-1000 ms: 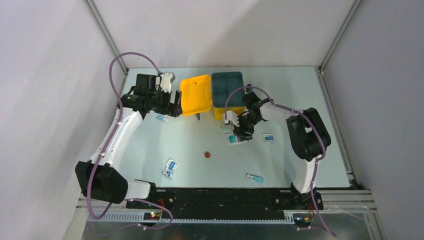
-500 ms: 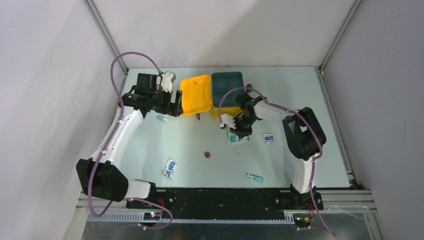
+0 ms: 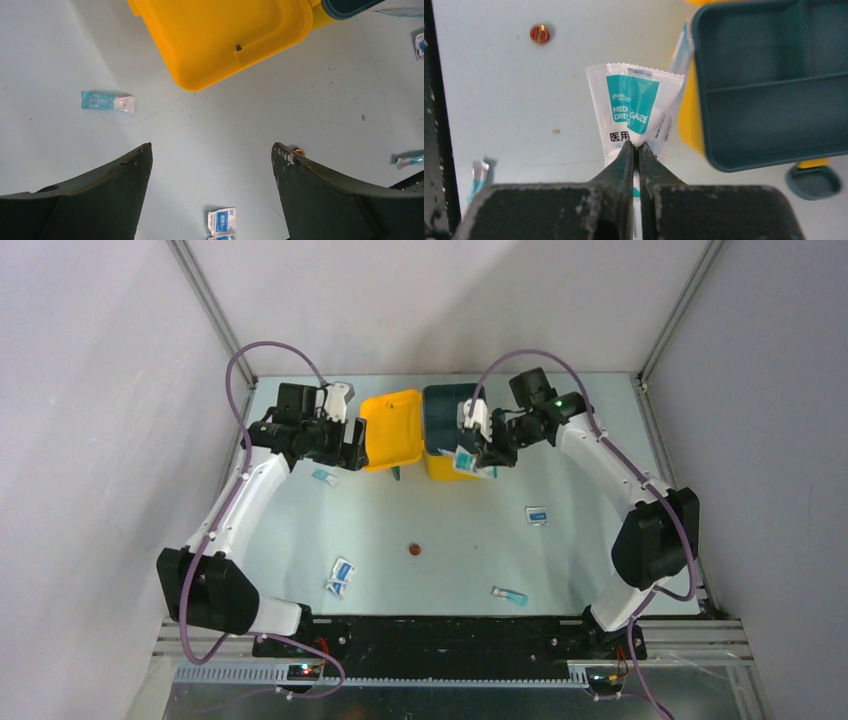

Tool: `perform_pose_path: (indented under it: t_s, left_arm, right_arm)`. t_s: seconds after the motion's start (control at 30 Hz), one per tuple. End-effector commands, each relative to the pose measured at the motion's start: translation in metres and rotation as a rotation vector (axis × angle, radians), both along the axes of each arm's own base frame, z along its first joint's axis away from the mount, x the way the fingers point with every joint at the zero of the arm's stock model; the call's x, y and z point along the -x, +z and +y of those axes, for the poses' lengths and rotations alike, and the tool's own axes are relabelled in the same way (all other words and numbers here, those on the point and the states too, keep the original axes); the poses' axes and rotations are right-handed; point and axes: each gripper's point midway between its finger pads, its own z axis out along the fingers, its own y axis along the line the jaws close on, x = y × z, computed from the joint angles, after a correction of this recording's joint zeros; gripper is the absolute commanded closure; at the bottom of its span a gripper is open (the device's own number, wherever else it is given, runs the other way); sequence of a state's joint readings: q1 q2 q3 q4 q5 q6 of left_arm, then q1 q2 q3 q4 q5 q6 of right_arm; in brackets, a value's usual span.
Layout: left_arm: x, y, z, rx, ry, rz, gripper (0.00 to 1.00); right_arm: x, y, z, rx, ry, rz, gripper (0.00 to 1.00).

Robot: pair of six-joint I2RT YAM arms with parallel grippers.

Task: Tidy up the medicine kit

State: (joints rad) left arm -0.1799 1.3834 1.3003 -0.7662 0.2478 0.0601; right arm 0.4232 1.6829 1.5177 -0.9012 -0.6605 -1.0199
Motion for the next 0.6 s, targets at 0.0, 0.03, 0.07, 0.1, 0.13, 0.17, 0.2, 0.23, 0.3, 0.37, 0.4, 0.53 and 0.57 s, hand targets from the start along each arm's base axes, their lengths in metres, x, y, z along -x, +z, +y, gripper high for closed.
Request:
perform_pose_path:
  t_s: [0.0, 0.03, 0.07, 0.1, 0.13, 0.17, 0.2, 0.23, 0.3, 0.37, 0.4, 0.53, 0.57]
  left_arm:
    - [-0.013, 0.019, -0.004, 0.028, -0.007, -0.054, 0.08]
    - [-0.013, 0.019, -0.004, 0.027, -0.007, -0.055, 0.08]
    - [-0.014, 0.020, -0.004, 0.027, -0.005, -0.058, 0.08]
    - [-0.014, 0.021, -0.004, 0.026, -0.005, -0.061, 0.08]
    - [-0.015, 0.021, -0.004, 0.024, -0.007, -0.062, 0.08]
    - [-0.015, 0.021, -0.003, 0.022, -0.005, -0.065, 0.07]
    - [-0.015, 0.021, -0.003, 0.021, -0.004, -0.066, 0.07]
    - [-0.015, 0.021, -0.002, 0.017, -0.002, -0.068, 0.07]
    - [-0.014, 0.021, -0.001, 0.014, -0.001, -0.068, 0.07]
    - [-0.013, 0.021, 0.000, 0.010, -0.001, -0.072, 0.07]
    - [-0.013, 0.021, 0.000, 0.008, -0.001, -0.072, 0.07]
    - [-0.012, 0.022, 0.003, -0.007, 0.003, -0.082, 0.07]
    - [-0.012, 0.021, 0.003, -0.009, 0.003, -0.083, 0.07]
  right_arm:
    - [-0.009, 0.058, 0.024, -0.193, -0.066, 0.067, 1.00]
    - [-0.018, 0.069, 0.027, -0.219, -0.096, 0.062, 1.00]
    - [-0.032, 0.074, 0.031, -0.254, -0.164, 0.081, 1.00]
    - [-0.041, 0.083, 0.033, -0.283, -0.197, 0.078, 1.00]
    - [-0.056, 0.088, 0.034, -0.321, -0.273, 0.100, 1.00]
    - [-0.068, 0.090, 0.036, -0.340, -0.311, 0.106, 1.00]
    - [-0.082, 0.096, 0.034, -0.372, -0.389, 0.115, 1.00]
    - [-0.094, 0.094, 0.035, -0.382, -0.427, 0.125, 1.00]
    - [-0.116, 0.091, 0.031, -0.401, -0.533, 0.167, 1.00]
    - [-0.134, 0.083, 0.024, -0.407, -0.640, 0.219, 1.00]
    - [-0.142, 0.081, 0.019, -0.419, -0.699, 0.241, 1.00]
    - [-0.157, 0.066, 0.018, -0.436, -0.779, 0.299, 1.00]
    - [-0.159, 0.063, 0.021, -0.441, -0.785, 0.310, 1.00]
